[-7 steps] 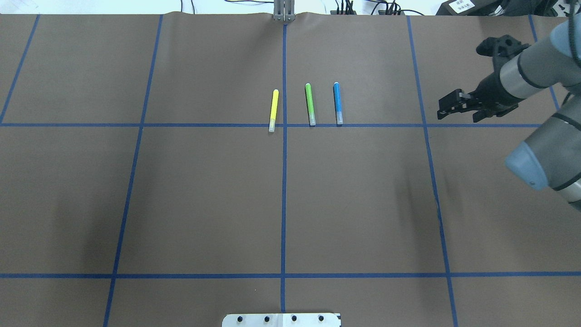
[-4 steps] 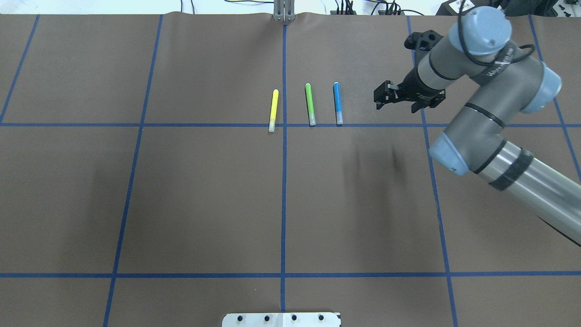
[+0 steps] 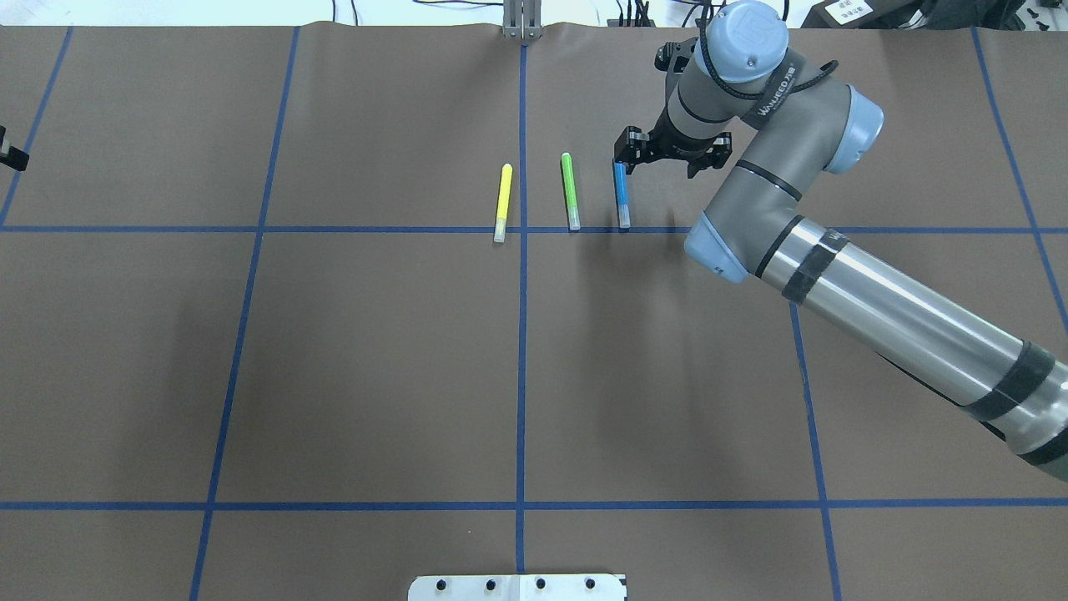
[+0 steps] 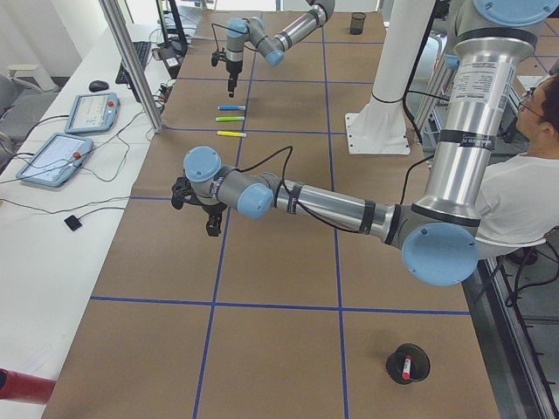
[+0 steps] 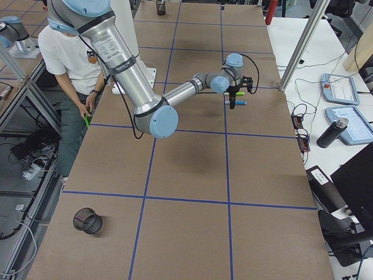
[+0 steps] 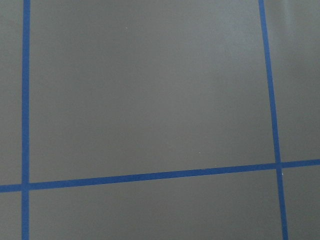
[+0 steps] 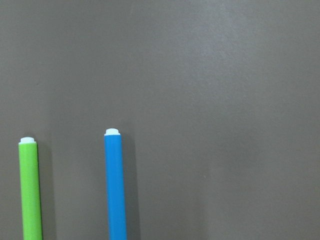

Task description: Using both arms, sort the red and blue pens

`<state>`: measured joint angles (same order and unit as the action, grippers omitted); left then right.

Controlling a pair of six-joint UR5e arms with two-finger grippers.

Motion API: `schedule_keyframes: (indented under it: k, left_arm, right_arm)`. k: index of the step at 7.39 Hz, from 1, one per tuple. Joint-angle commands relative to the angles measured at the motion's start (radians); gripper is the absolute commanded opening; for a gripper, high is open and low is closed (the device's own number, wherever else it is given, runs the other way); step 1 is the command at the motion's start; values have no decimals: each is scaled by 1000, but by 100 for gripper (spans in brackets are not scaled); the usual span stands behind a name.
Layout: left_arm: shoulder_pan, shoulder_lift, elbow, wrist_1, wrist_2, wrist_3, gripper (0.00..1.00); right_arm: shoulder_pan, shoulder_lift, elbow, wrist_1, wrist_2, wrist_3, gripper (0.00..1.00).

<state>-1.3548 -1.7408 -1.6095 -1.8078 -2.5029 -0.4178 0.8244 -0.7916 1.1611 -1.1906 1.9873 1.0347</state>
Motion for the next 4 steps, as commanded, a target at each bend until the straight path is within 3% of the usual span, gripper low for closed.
schedule_keyframes:
  k: [1,2,4]
  left_arm:
    - [0,3,-7,-2,-2,-4,97]
    - [0,3,-7,-4,-1,-4,97]
    - [0,4,-9,-4,1,-4,98]
  right_arm:
    - [28,113,-197,55,98,10,95]
    - [54,114,-220,51,185,1,92]
    - [55,115,-251,6,267,-71,89]
